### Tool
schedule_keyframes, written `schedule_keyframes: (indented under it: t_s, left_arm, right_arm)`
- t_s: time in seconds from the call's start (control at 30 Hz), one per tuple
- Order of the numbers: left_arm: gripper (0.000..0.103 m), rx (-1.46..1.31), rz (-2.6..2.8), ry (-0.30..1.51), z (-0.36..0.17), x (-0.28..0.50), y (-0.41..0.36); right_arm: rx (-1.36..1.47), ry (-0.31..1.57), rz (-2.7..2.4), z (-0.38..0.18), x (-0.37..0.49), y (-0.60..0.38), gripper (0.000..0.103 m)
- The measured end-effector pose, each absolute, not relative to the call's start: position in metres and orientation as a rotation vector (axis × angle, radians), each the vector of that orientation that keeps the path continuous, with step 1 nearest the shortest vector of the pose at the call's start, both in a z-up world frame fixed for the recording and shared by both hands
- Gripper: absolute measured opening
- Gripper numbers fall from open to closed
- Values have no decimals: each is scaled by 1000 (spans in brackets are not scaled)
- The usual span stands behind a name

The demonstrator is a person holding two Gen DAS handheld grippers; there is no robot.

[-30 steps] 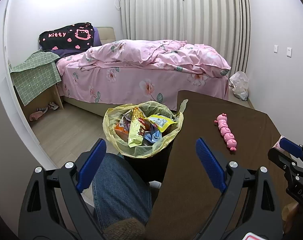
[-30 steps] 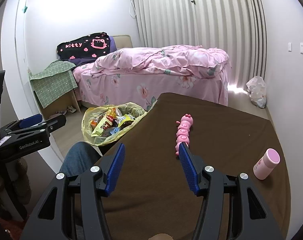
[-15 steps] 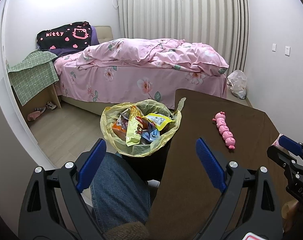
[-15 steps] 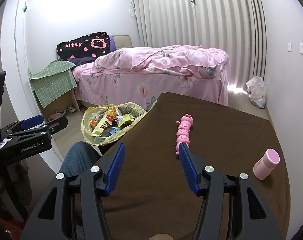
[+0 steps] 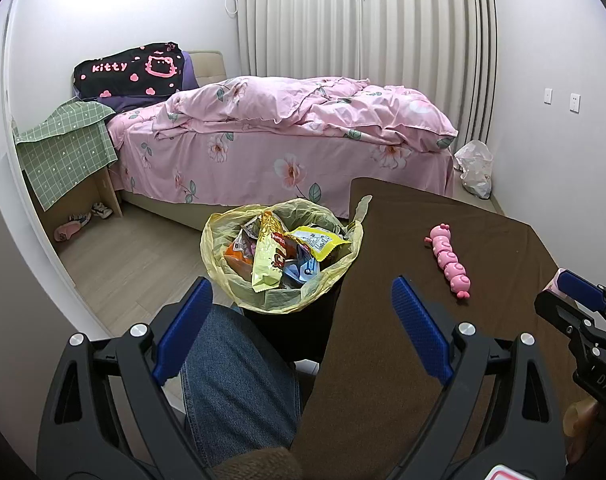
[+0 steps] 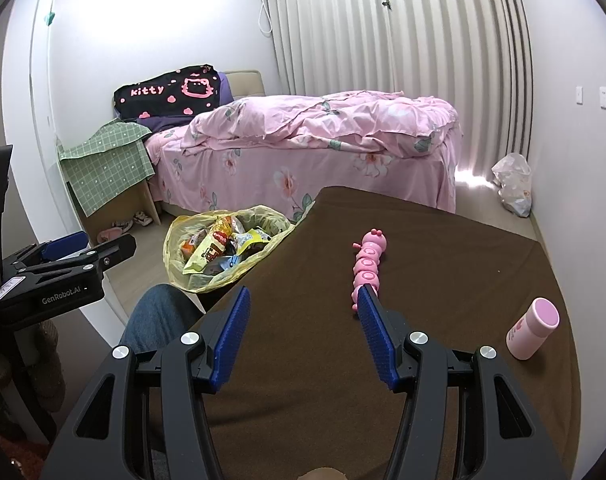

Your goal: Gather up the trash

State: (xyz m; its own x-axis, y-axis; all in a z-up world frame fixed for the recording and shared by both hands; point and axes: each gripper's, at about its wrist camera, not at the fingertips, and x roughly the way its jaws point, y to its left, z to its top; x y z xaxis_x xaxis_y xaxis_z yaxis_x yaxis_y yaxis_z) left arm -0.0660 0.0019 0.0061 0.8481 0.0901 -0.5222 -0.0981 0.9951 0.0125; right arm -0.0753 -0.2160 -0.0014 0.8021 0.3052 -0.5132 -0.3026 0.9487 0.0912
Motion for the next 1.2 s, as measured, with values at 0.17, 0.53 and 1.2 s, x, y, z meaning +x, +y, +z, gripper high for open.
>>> schedule_keyframes:
  t_s: [0.17, 0.53, 1.2]
  left_arm:
    - [87, -16, 99, 548, 6, -67, 1]
    - [87, -16, 101, 550, 6, -66, 1]
    - [87, -30, -15, 639, -10, -51, -1]
  right_arm:
    - [6, 550, 325, -1, -76, -216, 53]
    - [3, 551, 326, -1, -76, -215, 53]
    - [-25, 559, 295, -1, -71, -222, 53]
